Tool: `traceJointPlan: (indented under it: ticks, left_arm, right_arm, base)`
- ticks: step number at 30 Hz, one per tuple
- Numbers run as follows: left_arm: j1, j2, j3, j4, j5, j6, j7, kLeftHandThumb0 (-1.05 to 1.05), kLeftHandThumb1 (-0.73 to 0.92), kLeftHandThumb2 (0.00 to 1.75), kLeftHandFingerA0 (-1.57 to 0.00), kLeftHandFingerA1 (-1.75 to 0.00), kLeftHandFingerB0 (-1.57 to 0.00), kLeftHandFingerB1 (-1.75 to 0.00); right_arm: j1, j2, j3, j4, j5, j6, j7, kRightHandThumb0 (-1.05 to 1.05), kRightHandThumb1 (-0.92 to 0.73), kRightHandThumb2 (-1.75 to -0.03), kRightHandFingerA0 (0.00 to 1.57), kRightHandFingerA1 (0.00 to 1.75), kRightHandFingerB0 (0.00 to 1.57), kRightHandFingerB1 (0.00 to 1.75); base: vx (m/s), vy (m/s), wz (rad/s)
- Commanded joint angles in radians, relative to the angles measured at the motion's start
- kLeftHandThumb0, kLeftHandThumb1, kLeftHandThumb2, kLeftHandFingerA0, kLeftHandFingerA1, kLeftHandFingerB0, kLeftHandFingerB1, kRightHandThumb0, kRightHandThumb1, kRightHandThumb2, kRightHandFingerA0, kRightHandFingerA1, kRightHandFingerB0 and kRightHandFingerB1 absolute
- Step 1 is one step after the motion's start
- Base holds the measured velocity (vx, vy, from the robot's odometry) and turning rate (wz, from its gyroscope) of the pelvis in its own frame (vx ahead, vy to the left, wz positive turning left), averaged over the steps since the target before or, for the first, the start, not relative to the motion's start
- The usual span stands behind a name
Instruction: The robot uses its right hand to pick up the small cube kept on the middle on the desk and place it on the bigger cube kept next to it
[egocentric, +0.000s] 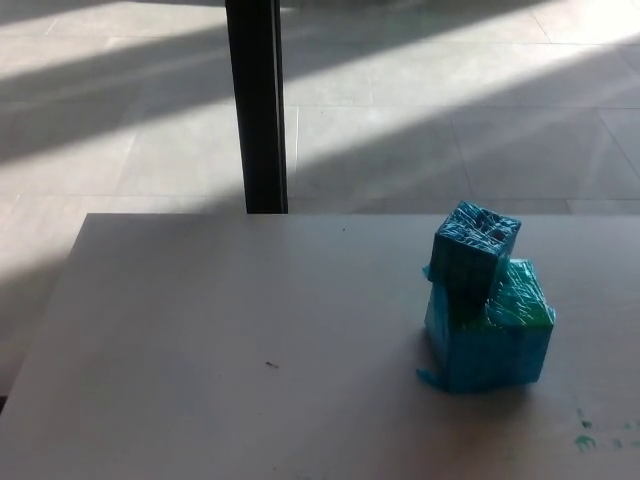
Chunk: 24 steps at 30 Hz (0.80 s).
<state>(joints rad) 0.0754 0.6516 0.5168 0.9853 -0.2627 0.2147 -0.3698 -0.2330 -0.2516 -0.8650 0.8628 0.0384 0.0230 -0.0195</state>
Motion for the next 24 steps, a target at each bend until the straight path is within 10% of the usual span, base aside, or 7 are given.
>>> traceJointPlan:
  ticks: [1,2,6,13,17,18,24]
  left_arm:
    - [0.017,-0.007,0.009,-0.017,-0.016,-0.003,0.003,-0.91,0.92,0.72,-0.35,-0.5,-0.34,-0.39]
    - [0.019,-0.006,0.005,-0.019,-0.012,-0.004,0.001,-0.91,0.79,1.21,-0.29,-0.57,-0.26,-0.48]
    - [0.019,-0.01,0.011,-0.019,-0.015,-0.015,0.007,-0.9,0.76,1.19,-0.22,-0.54,-0.34,-0.53]
    - [0.021,-0.004,0.012,-0.025,-0.013,-0.01,0.0,-0.89,0.92,0.72,-0.18,-0.46,-0.35,-0.41]
    - [0.01,-0.003,0.001,-0.026,-0.006,-0.012,0.005,-0.92,0.78,1.21,-0.28,-0.56,-0.3,-0.5]
    - [0.008,-0.004,0.01,-0.029,-0.018,0.003,0.0,-0.91,0.92,0.71,-0.35,-0.5,-0.35,-0.4]
    - [0.001,0.002,0.002,-0.013,-0.01,-0.015,0.003,-0.89,0.76,1.2,-0.35,-0.6,-0.24,-0.48]
  right_arm:
    - [0.033,0.009,0.005,-0.028,0.119,0.085,-0.035,-0.26,-0.75,-1.19,0.12,0.62,0.0,0.51]
    - [0.034,0.008,0.007,-0.029,0.127,0.089,-0.038,-0.26,-0.74,-1.18,0.11,0.62,0.0,0.5]
    - [0.044,0.013,0.028,-0.044,0.147,0.101,-0.072,-0.44,-0.88,-0.65,0.04,0.8,0.14,0.33]
    - [0.07,0.014,0.066,-0.073,0.197,0.118,-0.056,-0.44,-0.9,-0.66,0.07,0.78,0.14,0.33]
    - [0.058,0.017,0.07,-0.073,0.226,0.112,-0.088,-0.24,-0.66,-1.13,0.18,0.63,0.09,0.53]
    - [0.062,0.015,0.082,-0.071,0.22,0.107,-0.087,-0.24,-0.66,-1.13,0.18,0.62,0.09,0.53]
    - [0.093,0.016,0.125,-0.093,0.227,0.113,-0.084,-0.43,-0.89,-0.66,0.18,0.78,0.23,0.35]
  base:
    - [0.0,0.0,0.0]
    - [0.0,0.0,0.0]
    - [0.0,0.0,0.0]
    - [0.0,0.0,0.0]
    - [0.0,0.0,0.0]
    - [0.0,0.0,0.0]
    - [0.0,0.0,0.0]
